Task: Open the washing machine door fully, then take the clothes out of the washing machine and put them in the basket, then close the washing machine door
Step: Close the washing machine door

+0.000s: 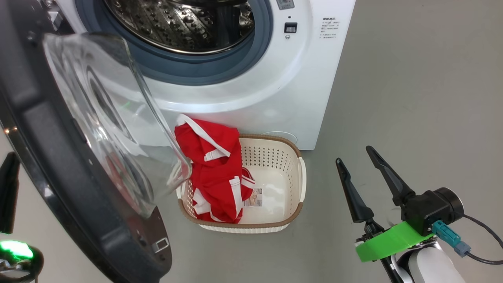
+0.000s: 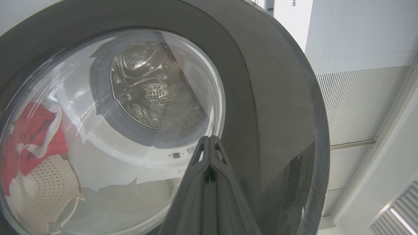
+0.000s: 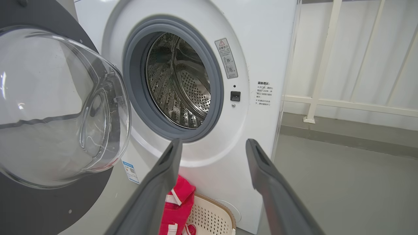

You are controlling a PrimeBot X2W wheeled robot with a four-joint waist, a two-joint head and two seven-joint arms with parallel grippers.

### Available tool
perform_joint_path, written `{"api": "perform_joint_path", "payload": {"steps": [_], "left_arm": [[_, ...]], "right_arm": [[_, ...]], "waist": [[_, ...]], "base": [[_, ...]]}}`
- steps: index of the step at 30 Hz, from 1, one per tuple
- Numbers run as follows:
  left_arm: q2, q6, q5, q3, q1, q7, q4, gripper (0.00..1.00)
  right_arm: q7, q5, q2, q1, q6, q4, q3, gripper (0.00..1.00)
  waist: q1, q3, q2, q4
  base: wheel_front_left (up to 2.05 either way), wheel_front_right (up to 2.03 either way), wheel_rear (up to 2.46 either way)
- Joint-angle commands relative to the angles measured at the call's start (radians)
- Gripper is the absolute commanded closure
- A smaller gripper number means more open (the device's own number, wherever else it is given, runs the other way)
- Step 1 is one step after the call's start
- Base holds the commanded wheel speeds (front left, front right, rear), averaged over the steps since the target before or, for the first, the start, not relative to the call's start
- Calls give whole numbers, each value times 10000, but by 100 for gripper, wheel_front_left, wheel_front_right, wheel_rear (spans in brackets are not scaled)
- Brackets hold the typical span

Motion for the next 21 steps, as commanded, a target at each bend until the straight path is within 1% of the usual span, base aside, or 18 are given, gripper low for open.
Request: {"api": "perform_joint_path", "payload": {"steps": [1, 11, 21], "left_arm": [[326, 79, -120, 396, -251, 106, -362, 100], [186, 333, -735, 72, -30, 874, -1421, 100], [48, 592, -769, -175, 4, 963, -2158, 100]], "right_arm": [[-65, 67, 9, -187, 63, -258, 235, 0], [-65, 151, 9, -269, 63, -273, 254, 0], [-65, 245, 9, -327, 63, -325, 257, 0]], "waist": [[0, 18, 0, -6], [0, 147, 0, -116], [0, 270, 0, -349]], "base": [[0, 0, 0], [0, 0, 0], [0, 0, 0]]}}
